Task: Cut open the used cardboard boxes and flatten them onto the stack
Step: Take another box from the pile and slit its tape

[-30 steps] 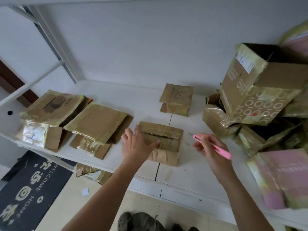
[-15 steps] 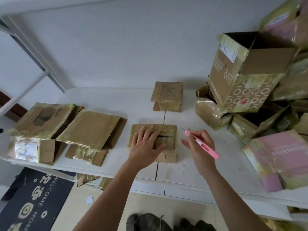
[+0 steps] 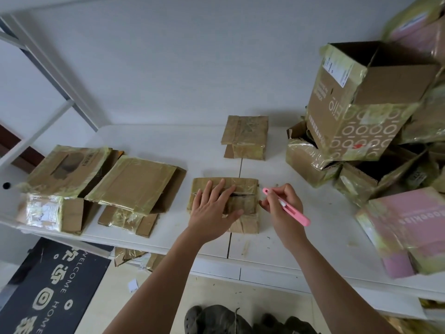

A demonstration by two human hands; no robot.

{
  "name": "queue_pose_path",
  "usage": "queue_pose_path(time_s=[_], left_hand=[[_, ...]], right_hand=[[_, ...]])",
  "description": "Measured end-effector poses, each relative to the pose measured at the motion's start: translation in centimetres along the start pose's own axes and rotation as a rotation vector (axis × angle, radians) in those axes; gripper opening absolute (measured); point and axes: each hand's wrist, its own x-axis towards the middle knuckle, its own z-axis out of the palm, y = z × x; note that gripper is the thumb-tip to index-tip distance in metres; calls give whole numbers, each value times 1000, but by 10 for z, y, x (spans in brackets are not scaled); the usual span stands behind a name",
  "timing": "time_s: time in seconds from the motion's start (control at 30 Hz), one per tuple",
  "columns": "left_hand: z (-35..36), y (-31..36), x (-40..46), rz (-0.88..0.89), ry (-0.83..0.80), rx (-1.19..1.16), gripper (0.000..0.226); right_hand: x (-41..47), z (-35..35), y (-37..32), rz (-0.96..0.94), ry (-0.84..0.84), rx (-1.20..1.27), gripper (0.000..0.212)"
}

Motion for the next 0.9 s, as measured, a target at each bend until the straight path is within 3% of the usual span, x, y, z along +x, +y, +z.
queue_pose_path(time_s=[0.47,0.67,0.9], left_hand=[[-1,4,1,-9,15,-13,68],[-1,4,0,-9,30,-22,69],[-4,7,-5,19,27,-18,78]], right_hand=[[-24,-15,-7,-66,-125,-74,20],[-23,-31,-7,-50,-267,-170,21],[18,-20,-14,-78,-89,-100,19]])
